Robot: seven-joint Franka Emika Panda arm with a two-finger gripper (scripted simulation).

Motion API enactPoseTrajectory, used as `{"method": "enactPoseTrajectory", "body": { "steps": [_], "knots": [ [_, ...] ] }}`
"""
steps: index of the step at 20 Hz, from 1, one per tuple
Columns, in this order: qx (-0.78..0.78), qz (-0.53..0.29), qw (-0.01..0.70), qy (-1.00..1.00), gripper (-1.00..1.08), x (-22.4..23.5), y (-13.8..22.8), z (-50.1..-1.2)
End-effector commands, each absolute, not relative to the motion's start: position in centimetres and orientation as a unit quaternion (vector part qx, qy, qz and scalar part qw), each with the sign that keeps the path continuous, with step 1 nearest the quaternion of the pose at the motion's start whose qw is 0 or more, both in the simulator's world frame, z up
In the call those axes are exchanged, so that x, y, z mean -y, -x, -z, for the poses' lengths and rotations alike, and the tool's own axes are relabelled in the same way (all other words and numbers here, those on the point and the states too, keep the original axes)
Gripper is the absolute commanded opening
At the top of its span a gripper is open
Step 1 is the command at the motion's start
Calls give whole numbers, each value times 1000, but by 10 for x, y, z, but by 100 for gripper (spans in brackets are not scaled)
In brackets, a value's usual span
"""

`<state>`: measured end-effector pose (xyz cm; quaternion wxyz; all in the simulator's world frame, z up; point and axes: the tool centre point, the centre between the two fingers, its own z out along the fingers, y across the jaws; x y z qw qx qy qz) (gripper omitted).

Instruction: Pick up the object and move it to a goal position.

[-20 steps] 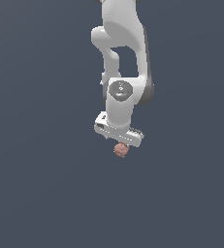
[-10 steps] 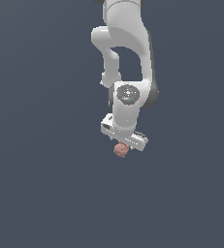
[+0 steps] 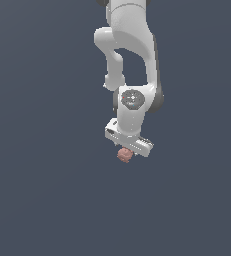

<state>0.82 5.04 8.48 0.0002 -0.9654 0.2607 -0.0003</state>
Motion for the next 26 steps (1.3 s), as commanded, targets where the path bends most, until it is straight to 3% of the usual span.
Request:
{"method": "enactPoseTrajectory", "body": {
  "steps": [1,12,13,26],
  "knots": [
    [-261,0,0,965,100,-50,-8,-76],
    [-262,0,0,965,100,-51,-8,-40],
    [-262,0,0,965,-100,-51,-8,-40],
    [-262,0,0,965,-100,-49,-7,-42]
  ]
}}
